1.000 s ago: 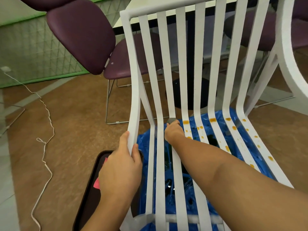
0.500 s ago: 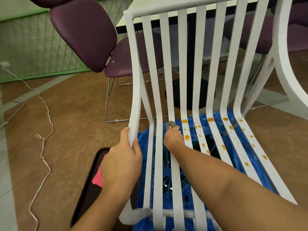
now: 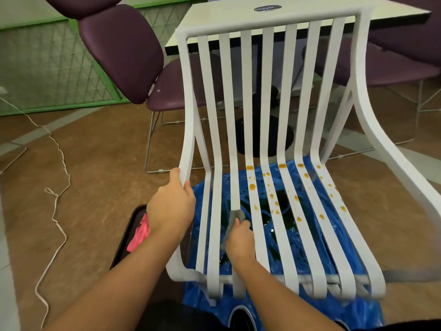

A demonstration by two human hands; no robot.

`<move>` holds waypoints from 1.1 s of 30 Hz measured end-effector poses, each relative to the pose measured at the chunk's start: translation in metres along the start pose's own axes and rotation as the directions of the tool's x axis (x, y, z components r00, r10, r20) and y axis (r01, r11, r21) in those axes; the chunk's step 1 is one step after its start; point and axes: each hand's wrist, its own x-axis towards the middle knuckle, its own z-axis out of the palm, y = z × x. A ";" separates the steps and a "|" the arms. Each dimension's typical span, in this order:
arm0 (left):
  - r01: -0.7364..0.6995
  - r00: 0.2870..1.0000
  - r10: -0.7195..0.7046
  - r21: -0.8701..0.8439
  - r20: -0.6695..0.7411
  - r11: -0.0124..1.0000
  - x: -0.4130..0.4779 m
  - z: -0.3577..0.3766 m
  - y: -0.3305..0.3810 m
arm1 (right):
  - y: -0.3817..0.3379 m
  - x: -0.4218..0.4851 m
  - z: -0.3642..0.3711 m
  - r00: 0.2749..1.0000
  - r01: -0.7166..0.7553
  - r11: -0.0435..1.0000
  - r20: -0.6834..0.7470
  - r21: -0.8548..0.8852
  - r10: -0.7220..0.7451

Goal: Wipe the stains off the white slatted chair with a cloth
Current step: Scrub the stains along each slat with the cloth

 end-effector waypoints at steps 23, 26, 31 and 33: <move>-0.003 1.000 0.003 -0.016 0.010 1.000 -0.008 -0.006 0.005 | 0.041 -0.083 -0.039 0.989 0.000 0.982 0.142 -0.189 0.027; 0.000 1.000 0.000 -0.023 0.007 1.000 -0.008 -0.007 0.004 | 0.038 -0.081 -0.052 0.983 0.041 0.980 0.185 -0.193 -0.005; 0.007 1.000 -0.006 -0.040 0.006 0.999 -0.008 -0.007 0.004 | 0.026 -0.073 -0.088 0.957 0.163 0.949 0.276 -0.269 -0.086; 0.006 1.000 -0.006 -0.048 0.006 0.999 -0.008 -0.007 0.004 | 0.018 -0.068 -0.101 0.961 0.160 0.959 0.259 -0.232 -0.097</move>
